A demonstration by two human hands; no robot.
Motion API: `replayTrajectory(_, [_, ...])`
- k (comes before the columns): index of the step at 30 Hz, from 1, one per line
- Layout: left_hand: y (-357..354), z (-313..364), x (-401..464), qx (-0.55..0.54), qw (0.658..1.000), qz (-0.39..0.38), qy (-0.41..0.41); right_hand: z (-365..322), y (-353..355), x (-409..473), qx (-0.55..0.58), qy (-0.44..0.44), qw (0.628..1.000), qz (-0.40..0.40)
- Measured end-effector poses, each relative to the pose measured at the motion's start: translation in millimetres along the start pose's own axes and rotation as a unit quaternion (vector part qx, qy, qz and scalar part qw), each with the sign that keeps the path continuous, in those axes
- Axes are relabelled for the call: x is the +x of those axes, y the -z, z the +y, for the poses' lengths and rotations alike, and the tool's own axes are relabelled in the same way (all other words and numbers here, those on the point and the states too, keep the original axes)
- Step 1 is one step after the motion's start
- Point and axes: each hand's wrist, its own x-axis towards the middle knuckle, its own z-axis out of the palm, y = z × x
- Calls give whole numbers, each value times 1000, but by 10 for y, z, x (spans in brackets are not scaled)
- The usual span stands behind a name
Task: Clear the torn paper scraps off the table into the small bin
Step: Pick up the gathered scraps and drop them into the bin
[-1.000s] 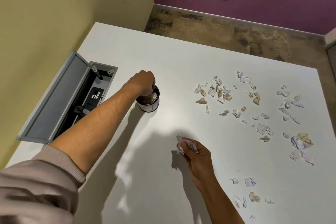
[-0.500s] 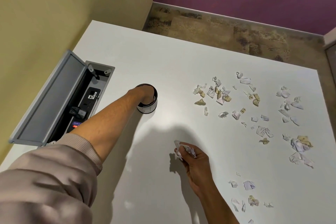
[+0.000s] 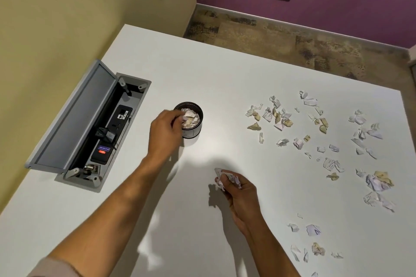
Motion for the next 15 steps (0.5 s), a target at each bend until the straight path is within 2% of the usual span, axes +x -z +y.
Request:
replayTrajectory(2, [-106,-207,-299,-43,998,13,45,-10,-43,36,2,-2,1000,3])
replayTrajectory(4, [-257,-430,-609,-48,998,4,51,-33,-87,85,9,-6,1000,10])
replayTrajectory(9, [-576,-772,-1238,50,997,-56,-28,-153,-276,250,-7,12,1000,-4])
replayTrajectory(15, [-809,-910,-1391,166,966,-145,-131,-402,-653,522,-24,67,997,-21])
